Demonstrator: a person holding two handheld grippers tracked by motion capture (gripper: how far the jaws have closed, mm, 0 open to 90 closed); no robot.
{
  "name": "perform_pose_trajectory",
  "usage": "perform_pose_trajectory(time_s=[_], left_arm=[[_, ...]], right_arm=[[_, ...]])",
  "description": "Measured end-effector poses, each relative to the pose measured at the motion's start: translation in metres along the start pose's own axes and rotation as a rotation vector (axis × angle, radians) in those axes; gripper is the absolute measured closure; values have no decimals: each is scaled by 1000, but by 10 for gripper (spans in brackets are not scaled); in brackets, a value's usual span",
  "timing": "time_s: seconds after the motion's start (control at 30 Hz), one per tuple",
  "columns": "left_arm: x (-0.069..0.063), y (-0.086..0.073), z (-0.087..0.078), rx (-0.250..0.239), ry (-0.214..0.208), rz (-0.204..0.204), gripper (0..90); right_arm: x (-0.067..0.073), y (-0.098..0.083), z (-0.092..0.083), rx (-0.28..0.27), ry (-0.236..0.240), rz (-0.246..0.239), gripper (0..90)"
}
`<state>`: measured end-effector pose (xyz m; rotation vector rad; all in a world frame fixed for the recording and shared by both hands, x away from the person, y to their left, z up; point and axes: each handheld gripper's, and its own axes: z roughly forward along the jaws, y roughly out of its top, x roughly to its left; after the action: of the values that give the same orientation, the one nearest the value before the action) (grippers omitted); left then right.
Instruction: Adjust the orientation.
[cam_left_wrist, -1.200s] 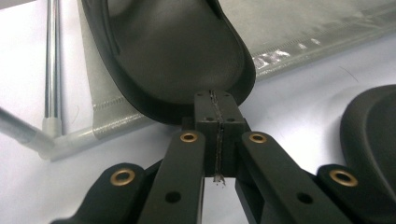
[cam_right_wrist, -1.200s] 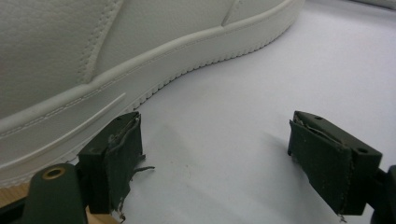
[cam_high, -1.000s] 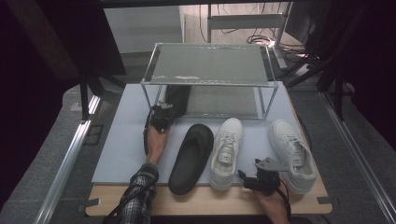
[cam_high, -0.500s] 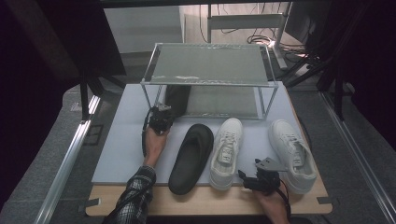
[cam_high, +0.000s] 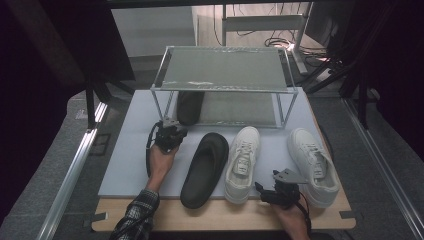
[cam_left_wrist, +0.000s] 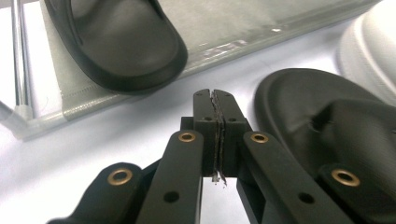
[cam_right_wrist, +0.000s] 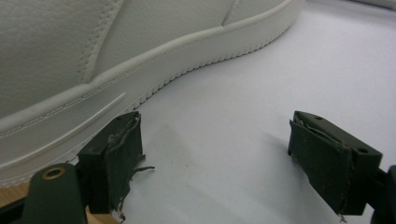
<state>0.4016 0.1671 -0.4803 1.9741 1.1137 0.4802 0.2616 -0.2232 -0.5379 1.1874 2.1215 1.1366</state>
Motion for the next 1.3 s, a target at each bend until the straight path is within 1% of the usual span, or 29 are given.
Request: perform_pose_trajectory(time_s=[0.1, 0.3, 0.4, 0.57, 0.63, 0.8, 1.0, 1.1, 1.2, 1.3], left_arm=[[-2, -3, -10, -2, -11, 8, 895], [-7, -14, -28, -14, -41, 1, 898], [-12, -21, -36, -9, -61, 2, 899], [-17, -36, -45, -2, -85, 9, 900], [-17, -43, -48, -3, -95, -2, 900], [-20, -58, -57, 0, -109, -5, 900], [-26, -69, -65, -9, -152, -23, 895], [-31, -71, -68, -13, -176, -29, 842], [-37, -69, -70, -16, -190, -26, 771], [-43, -65, -71, -21, -203, -16, 731]], right_arm=[[0, 0, 0, 0, 0, 0, 179], [0, 0, 0, 2, -1, -1, 179], [0, 0, 0, 3, 0, 0, 178], [0, 0, 0, 2, 0, -2, 178], [0, 0, 0, 2, 0, -2, 178], [0, 0, 0, 2, 0, -1, 179], [0, 0, 0, 2, -1, -2, 179], [0, 0, 0, 2, 0, -2, 179], [0, 0, 0, 2, 0, -2, 179], [0, 0, 0, 2, 0, -2, 179]])
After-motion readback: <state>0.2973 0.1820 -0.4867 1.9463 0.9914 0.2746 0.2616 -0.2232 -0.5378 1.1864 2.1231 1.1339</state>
